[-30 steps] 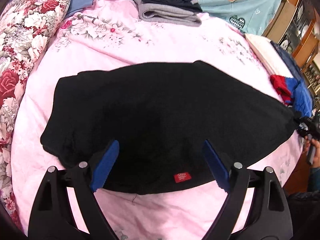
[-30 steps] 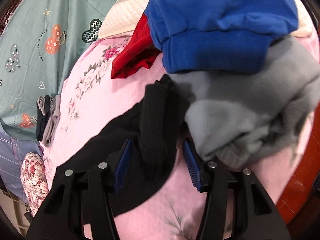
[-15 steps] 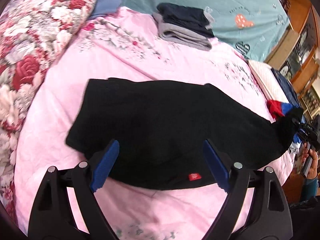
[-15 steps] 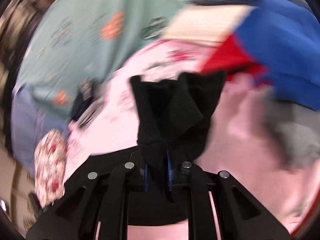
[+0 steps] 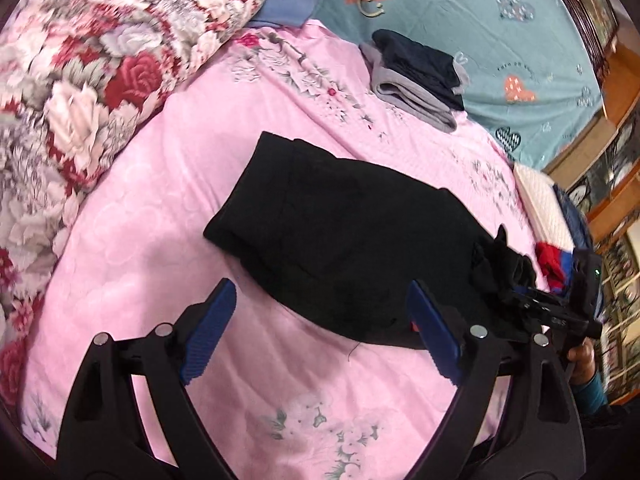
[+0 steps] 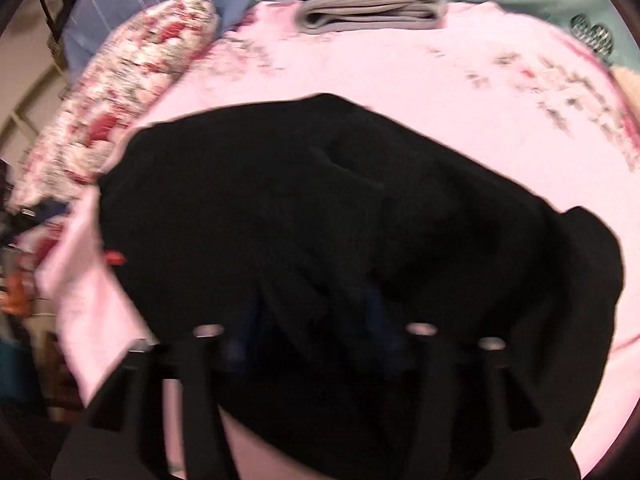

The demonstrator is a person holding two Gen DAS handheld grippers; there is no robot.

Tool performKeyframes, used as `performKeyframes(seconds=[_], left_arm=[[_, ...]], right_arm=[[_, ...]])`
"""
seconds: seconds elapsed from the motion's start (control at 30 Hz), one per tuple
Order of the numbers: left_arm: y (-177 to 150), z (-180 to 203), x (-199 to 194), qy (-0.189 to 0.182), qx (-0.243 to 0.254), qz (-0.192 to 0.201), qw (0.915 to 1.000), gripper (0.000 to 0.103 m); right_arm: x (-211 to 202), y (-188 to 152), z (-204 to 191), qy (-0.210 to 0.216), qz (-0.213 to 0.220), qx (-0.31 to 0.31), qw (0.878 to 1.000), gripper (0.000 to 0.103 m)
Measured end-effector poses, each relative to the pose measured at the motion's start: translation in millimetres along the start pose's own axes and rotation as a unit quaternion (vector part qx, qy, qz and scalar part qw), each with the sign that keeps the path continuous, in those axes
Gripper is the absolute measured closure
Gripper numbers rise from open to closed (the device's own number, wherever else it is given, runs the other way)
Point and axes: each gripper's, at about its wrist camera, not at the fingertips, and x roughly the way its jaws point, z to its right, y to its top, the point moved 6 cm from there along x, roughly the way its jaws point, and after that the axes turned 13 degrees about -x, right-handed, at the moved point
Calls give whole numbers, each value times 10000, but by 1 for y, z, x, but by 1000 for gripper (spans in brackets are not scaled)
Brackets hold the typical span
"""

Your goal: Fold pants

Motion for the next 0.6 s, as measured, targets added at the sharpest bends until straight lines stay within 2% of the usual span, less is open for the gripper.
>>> performKeyframes(seconds=[0.1,0.17,0.27,0.33,0.4,0.6], left_arm=[[-1,-7,6,-156,-423,-150,9989,13],[-4,-10,14,-213,-679,-307,9970,13],[-4,-15,27,-235,-1039,-490,9931,13],[-2,-19,37,-247,-1301,-579,9895,13],[1,-22,50,-283,-1566,-716,9847,13],[12,-19,75,-188,-1712,-696,9826,13]], right_arm=[[-24,12,-14,783,477,-75,9958,40],[-19,12,-18,1036,382,-73,9939,35],[12,-6,-11,892,-244,50,9957,35],[8,-3,-11,963,-67,94,9953,35],[-6,0,-10,1236,205,197,9919,35],[-35,4,0,1392,728,257,9873,34]])
